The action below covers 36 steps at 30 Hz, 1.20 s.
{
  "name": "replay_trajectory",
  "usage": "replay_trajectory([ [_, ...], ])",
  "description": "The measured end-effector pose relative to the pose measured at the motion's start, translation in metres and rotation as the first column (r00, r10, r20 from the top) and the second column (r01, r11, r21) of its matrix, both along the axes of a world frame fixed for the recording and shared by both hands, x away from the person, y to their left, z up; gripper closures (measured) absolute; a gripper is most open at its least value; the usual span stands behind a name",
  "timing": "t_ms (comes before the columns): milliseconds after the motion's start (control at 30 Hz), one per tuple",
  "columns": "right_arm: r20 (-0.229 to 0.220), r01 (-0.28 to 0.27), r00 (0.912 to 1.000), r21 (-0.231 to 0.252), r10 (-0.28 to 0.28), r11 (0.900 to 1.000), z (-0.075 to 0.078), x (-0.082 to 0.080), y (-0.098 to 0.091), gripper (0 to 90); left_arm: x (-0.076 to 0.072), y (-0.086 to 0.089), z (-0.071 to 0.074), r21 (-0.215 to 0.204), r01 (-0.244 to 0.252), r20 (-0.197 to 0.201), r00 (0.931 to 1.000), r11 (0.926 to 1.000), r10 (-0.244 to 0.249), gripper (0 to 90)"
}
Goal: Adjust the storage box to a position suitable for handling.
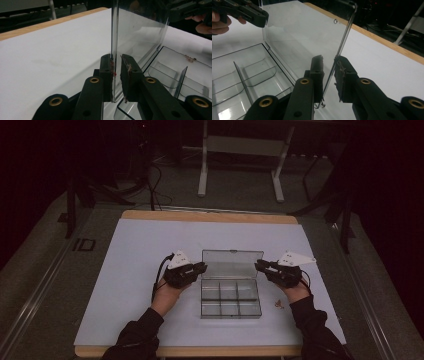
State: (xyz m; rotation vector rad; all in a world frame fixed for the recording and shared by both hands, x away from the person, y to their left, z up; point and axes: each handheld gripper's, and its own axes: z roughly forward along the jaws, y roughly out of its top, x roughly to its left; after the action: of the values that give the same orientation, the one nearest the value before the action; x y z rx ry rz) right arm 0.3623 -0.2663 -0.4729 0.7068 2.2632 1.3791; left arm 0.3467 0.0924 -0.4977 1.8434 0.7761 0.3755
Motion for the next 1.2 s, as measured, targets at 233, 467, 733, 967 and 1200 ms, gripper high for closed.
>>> replay_trajectory([
  [233,-0.03,0.006,0.9995,-0.022,-0.006,0.9997,-0.008,0.004,0.0,75.4,0.006,0.0,-0.002,-0.019,-0.009,-0.027,0.9996,0.9998,0.009,80.1],
  [467,-0.064,0.015,0.9978,-0.034,-0.017,0.9993,-0.012,0.008,0.002,74.7,0.009,-0.002,-0.005,-0.021,-0.021,-0.036,0.9992,0.9996,0.02,76.8],
  [733,-0.109,0.031,0.9934,-0.047,-0.036,0.9984,-0.016,0.015,0.004,74.4,0.015,-0.004,-0.008,-0.029,-0.035,-0.079,0.9964,0.999,0.033,72.3],
  [967,-0.16,0.053,0.9853,-0.043,-0.059,0.9977,-0.018,0.02,0.007,71.0,0.022,-0.006,-0.014,-0.049,-0.043,-0.133,0.9905,0.9979,0.037,68.9],
  [1200,-0.238,0.068,0.9681,-0.047,-0.078,0.9965,-0.022,0.027,0.008,67.2,0.026,-0.01,-0.019,-0.029,-0.057,-0.2,0.9785,0.998,0.05,63.4],
])
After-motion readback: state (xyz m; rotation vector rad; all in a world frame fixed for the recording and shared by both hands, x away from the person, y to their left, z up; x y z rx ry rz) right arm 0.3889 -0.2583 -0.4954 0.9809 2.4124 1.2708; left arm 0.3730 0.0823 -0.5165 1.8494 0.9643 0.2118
